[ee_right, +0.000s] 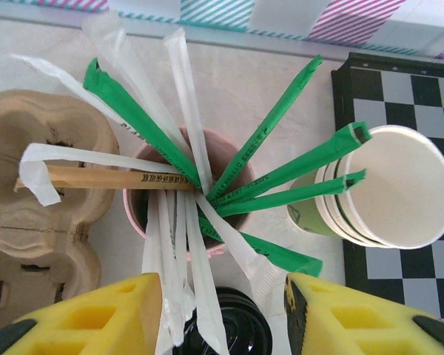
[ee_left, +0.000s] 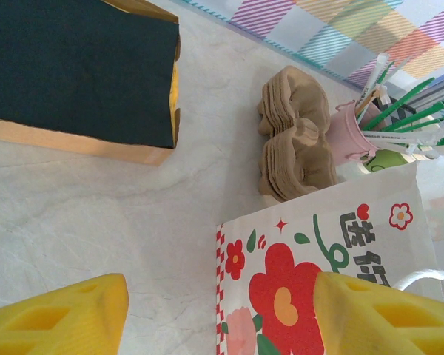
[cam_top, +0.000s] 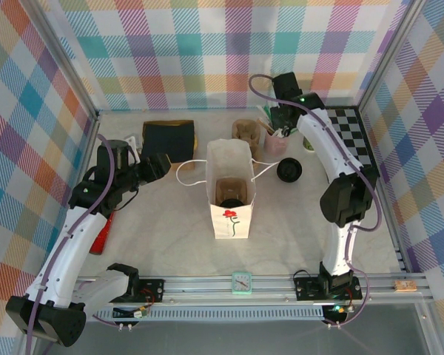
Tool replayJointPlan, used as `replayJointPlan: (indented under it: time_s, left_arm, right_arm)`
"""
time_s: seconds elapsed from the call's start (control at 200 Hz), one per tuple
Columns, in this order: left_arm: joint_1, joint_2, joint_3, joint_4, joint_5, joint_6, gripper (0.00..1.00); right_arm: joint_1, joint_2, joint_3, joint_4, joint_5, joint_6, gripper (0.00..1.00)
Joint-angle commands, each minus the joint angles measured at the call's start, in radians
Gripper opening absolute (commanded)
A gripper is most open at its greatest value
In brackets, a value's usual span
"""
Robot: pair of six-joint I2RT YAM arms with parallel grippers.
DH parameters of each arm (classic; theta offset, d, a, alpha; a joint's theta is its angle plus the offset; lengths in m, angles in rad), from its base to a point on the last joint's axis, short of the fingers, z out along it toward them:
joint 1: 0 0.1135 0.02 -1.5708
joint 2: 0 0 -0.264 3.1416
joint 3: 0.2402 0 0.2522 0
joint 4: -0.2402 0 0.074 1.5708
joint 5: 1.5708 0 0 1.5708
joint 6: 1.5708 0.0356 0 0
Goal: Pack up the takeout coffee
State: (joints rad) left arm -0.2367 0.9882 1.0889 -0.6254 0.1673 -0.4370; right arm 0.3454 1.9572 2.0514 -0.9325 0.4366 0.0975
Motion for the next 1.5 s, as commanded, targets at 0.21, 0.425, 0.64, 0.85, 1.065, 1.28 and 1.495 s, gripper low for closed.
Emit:
replayJointPlan:
  time_s: [0.21,0.425,0.64,0.85,1.065,1.28,1.495]
  left_arm:
    - [0.014,-0.003,0.017,0.002,0.009,0.017,0.67]
    - [0.014,-0.002,0.012,0.004,0.01,0.017,0.67]
    - [0.014,0.0,0.014,0.003,0.008,0.018,0.67]
    - [0.014,0.0,0.02,0.0,0.006,0.018,0.67]
    - [0.014,0.0,0.02,-0.007,-0.001,0.023,0.67]
    - [0.014,0.0,0.019,-0.005,-0.003,0.023,0.67]
    - [0.014,0.004,0.019,-0.002,-0.003,0.023,0.67]
  right_arm:
    - [-0.049,-0.045,0.02,-0.035,-0.046,0.089,0.43]
    - [-0.08,-0.007,0.019,-0.049,-0.121,0.126,0.37]
    - [-0.083,0.019,0.022,-0.037,-0.181,0.135,0.38]
    - [-0.082,0.052,0.029,-0.042,-0.182,0.14,0.37]
    - [-0.085,0.075,0.026,-0.034,-0.17,0.146,0.33]
    - [-0.088,0.092,0.035,-0.029,-0.17,0.149,0.27]
    - [-0.088,0.093,0.04,-0.028,-0.167,0.141,0.15]
